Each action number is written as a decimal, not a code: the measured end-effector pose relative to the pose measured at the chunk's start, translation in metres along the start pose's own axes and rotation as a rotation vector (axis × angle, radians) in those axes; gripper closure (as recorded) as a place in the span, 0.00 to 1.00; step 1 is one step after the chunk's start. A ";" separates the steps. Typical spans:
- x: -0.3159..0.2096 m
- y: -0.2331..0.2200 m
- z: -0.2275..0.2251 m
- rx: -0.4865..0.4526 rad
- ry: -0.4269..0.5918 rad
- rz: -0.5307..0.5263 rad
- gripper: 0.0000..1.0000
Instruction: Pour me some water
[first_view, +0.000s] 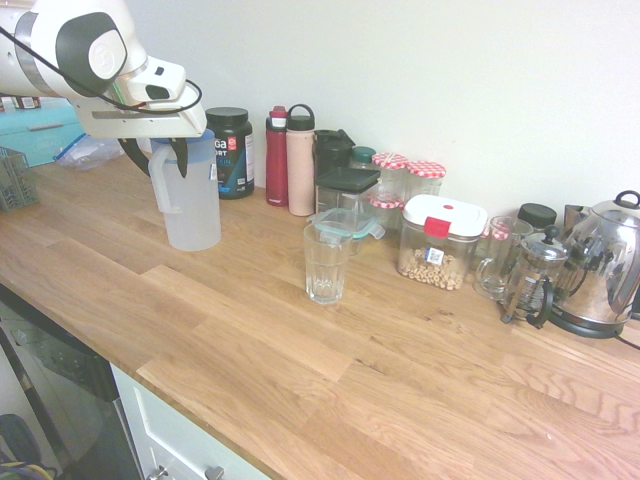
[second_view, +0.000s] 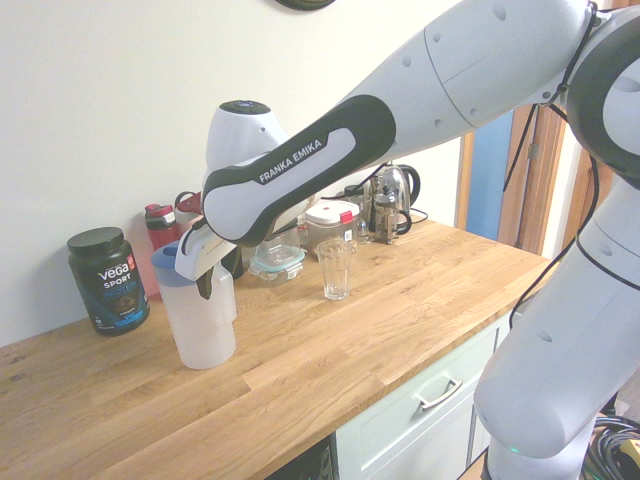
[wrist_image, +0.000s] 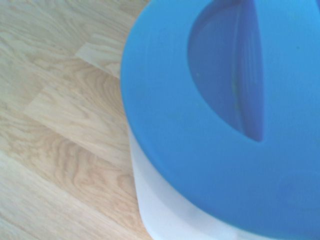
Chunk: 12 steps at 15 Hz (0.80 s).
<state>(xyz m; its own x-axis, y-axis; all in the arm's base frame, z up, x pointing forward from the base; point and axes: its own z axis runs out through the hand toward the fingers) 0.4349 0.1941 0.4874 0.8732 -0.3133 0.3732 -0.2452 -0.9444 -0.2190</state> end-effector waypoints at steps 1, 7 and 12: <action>0.000 0.000 0.000 -0.001 0.000 0.006 1.00; 0.002 0.002 -0.001 -0.004 -0.001 0.023 1.00; -0.002 0.006 -0.011 -0.027 -0.014 0.071 1.00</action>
<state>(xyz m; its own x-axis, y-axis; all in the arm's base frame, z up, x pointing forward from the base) 0.4271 0.1881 0.4957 0.8591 -0.3785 0.3445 -0.3180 -0.9222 -0.2201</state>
